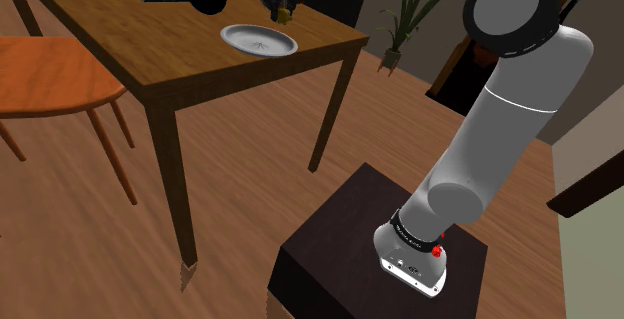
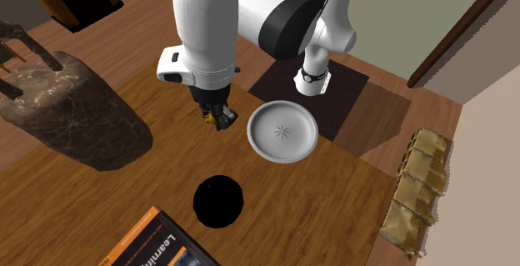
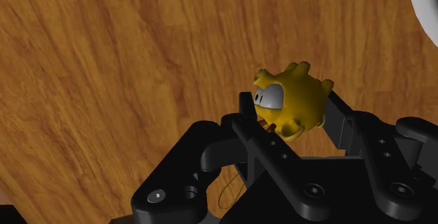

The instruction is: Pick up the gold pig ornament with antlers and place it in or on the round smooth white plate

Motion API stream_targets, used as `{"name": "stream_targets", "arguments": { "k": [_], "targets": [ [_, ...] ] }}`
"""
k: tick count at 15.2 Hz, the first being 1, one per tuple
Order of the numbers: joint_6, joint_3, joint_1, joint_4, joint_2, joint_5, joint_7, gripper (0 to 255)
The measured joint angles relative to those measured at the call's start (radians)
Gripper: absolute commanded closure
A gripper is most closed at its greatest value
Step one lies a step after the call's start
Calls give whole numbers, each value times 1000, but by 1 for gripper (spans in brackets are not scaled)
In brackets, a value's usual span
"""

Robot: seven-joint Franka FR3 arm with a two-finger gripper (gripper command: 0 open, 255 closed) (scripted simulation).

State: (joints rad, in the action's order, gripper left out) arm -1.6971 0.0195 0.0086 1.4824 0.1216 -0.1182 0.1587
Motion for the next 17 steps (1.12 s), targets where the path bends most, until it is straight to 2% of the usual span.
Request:
{"name": "stream_targets", "arguments": {
  "k": [14, 17],
  "targets": [
    [217, 0, 2, -300, 82, 2, -23, 255],
    [201, -18, 31, -227, 31, -6, 24, 255]
  ]
}}
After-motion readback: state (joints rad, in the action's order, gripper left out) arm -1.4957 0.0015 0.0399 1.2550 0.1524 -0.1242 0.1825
